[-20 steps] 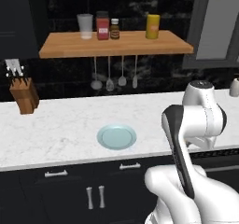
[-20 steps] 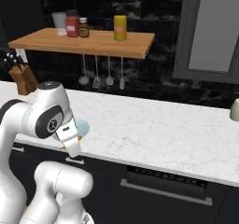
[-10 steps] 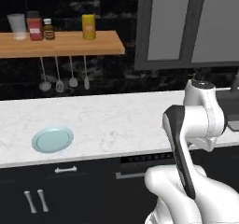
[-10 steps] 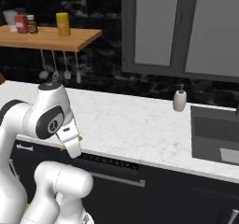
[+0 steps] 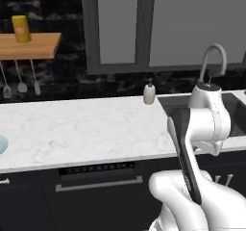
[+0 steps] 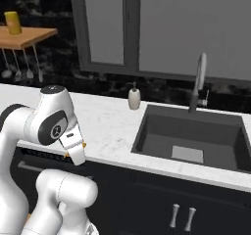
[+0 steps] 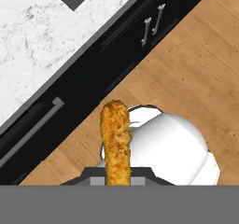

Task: Pick up the knife from the drawer and place it on the cutting board. Then place the meat from the plate to the cutting board.

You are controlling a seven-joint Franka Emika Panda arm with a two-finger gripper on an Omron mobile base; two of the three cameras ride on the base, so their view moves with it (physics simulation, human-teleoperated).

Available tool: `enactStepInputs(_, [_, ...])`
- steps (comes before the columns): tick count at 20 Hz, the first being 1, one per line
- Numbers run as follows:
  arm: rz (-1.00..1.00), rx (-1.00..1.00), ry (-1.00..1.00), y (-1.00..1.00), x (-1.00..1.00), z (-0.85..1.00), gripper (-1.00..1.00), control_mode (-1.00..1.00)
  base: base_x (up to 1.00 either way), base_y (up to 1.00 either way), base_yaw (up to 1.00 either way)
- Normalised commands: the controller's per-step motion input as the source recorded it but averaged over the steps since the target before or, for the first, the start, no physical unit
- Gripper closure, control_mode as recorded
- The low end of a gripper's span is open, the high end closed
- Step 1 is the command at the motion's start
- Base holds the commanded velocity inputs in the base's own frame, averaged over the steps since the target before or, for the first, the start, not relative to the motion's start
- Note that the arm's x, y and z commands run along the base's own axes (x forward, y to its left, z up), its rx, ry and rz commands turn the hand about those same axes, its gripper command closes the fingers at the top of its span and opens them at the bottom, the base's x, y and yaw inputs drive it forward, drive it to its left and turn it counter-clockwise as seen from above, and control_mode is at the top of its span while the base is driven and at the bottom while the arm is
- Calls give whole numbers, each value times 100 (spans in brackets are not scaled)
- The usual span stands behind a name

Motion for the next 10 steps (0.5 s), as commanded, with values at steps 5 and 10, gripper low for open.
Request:
enactStepInputs(5, [0, 0, 0, 0, 0, 0, 100, 100, -17, -100, 0])
enactStepInputs(10, [0, 0, 0, 0, 0, 0, 100, 100, -12, -100, 0])
